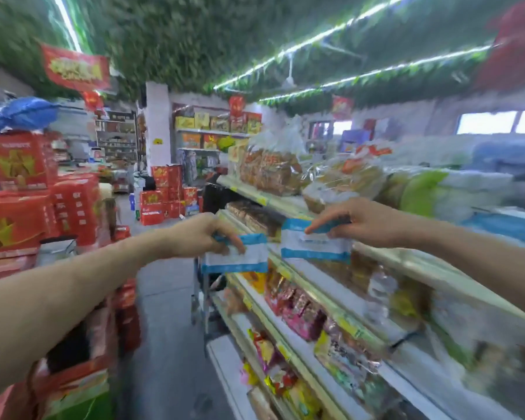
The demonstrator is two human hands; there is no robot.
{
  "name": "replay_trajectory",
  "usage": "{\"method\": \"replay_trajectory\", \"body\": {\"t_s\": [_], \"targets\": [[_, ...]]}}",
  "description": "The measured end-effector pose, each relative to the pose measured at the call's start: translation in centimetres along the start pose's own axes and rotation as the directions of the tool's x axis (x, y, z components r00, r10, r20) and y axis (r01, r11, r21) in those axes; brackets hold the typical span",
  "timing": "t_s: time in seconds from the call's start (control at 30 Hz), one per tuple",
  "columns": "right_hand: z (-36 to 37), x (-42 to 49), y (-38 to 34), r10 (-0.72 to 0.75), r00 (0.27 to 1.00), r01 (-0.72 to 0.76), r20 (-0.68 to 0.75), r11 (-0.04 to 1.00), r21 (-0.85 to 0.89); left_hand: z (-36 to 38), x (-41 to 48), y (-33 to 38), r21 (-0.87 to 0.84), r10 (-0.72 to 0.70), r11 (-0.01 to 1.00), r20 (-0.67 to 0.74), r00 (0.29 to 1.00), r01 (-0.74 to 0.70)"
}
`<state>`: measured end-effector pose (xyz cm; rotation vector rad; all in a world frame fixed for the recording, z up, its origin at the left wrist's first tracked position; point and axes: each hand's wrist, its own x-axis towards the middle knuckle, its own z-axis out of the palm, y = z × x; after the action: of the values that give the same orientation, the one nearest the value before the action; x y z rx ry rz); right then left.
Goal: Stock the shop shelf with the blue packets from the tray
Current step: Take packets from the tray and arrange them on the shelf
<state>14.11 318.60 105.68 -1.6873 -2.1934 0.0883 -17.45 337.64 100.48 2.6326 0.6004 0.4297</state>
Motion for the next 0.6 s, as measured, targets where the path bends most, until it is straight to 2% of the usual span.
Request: {"method": "replay_trajectory", "body": {"t_s": [0.2, 0.3, 0.47, 0.6], "targets": [[-10.0, -12.0, 7.1, 0.222, 0.967, -0.236, -0.125, 0.966, -0.110, 3.1, 14.5, 13.2, -0.125, 0.234, 0.967, 0.096, 0.968, -0.221], [-14.2, -18.8, 11.3, 0.346, 0.915, -0.372, -0.208, 0.923, -0.098, 5.7, 20.7, 19.5, -0.092, 0.359, 0.932, 0.116, 0.926, -0.350], [-17.4, -26.4, 17.5, 0.511, 0.807, -0.553, -0.296, 0.829, -0.078, 9.6, 28.4, 26.4, -0.113, 0.453, 0.890, 0.107, 0.885, -0.442], [-17.7, -29.5, 22.0, 0.601, 0.763, -0.633, -0.240, 0.769, -0.088, 12.0, 32.4, 29.1, -0.129, 0.483, 0.874, 0.135, 0.865, -0.468]]}}
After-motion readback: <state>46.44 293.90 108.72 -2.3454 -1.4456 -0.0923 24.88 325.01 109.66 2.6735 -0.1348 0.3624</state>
